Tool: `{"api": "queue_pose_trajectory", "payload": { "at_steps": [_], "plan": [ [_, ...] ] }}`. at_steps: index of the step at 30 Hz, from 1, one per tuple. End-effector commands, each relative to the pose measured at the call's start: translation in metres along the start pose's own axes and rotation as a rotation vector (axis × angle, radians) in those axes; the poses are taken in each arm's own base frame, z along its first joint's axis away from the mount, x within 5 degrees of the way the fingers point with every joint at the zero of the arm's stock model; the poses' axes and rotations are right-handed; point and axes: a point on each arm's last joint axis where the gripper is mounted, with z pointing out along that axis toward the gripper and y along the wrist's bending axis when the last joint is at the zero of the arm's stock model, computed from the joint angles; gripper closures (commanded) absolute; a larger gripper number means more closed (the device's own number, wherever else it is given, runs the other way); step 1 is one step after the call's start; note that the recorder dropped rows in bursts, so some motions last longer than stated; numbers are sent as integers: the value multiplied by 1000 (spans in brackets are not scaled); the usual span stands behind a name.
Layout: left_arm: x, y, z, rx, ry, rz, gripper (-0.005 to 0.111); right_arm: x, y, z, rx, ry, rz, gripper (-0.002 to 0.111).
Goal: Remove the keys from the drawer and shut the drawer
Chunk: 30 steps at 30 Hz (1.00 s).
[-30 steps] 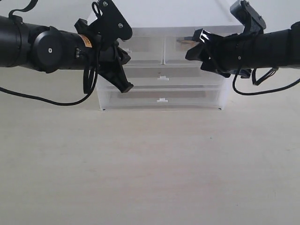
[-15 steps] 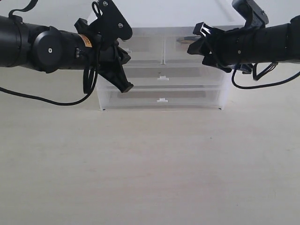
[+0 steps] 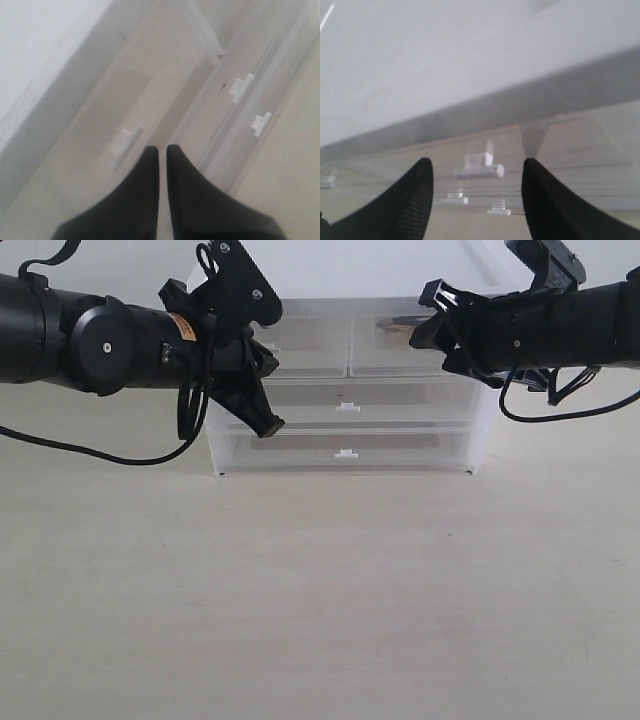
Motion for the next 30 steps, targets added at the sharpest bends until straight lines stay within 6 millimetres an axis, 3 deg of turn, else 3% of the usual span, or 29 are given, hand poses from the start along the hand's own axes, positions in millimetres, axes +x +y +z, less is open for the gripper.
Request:
{"api": "queue_pose_trajectory", "payload": {
  "at_steps": [1, 4, 11, 30],
  "plan": [
    [-3, 0, 0, -4, -12, -1, 103, -3, 4, -3, -15, -9, -3, 58],
    [-3, 0, 0, -4, -12, -1, 103, -3, 4, -3, -13, -10, -4, 65],
    [-3, 0, 0, -4, -12, -1, 103, -4, 3, -3, -2, -15, -1, 108],
    [-3, 0, 0, -5, -13, -1, 103, 6, 17, 0, -65, 24, -22, 108]
  ]
}}
